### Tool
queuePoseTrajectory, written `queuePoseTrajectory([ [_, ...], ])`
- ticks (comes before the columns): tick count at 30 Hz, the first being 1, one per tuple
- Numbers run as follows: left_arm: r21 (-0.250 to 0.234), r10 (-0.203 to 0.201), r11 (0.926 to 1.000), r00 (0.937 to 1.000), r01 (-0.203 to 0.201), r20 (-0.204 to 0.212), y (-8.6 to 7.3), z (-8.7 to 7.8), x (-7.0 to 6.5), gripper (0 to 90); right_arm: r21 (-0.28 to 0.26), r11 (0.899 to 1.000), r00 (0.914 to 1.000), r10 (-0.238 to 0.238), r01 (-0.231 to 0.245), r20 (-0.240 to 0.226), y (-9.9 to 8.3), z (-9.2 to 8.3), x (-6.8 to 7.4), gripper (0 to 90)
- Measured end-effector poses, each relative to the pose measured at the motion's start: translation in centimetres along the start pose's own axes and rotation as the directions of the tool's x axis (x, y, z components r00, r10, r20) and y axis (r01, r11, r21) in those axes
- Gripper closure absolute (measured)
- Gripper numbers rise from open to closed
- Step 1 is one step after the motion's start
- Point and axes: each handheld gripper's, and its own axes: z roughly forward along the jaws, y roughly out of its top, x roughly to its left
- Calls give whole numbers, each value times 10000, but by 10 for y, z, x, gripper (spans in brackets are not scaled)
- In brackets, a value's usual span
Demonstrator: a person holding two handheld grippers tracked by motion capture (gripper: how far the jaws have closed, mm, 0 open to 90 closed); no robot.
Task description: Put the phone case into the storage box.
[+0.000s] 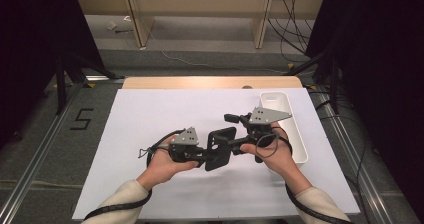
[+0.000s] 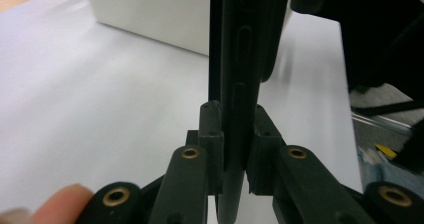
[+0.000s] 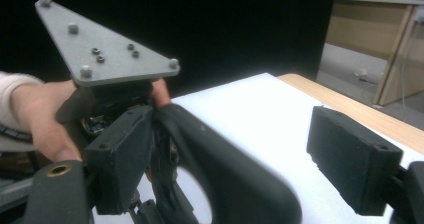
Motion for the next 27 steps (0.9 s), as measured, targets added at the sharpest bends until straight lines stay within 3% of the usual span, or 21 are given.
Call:
queuePoseTrajectory([
  [4, -57, -313, 9995, 9979, 310, -574, 1, -1, -1, 800, -364, 9987, 9986, 376, -363, 367, 0, -5, -4, 243],
  [8, -113, -512, 9987, 9912, 502, -1219, 2, -1, -4, 799, -551, 9978, 9941, 434, -381, 994, -1, -6, -4, 180],
  [10, -241, -667, 9977, 9855, 637, -1561, 4, -1, -6, 799, -538, 9980, 9899, 410, -339, 1359, -2, -5, -4, 155],
  [15, -482, -1014, 9945, 9682, 928, -2285, 5, -1, -8, 799, -648, 9968, 9827, 583, -475, 1761, -5, -2, -1, 98],
  [21, -558, -1350, 9907, 9519, 1244, -2749, 5, 2, -13, 799, -602, 9969, 9772, 622, -509, 2030, -7, 5, 6, 45],
  [27, -461, -1384, 9904, 9482, 1306, -2861, 5, 5, -16, 799, -594, 9968, 9745, 644, -528, 2148, -8, 12, 13, 10],
])
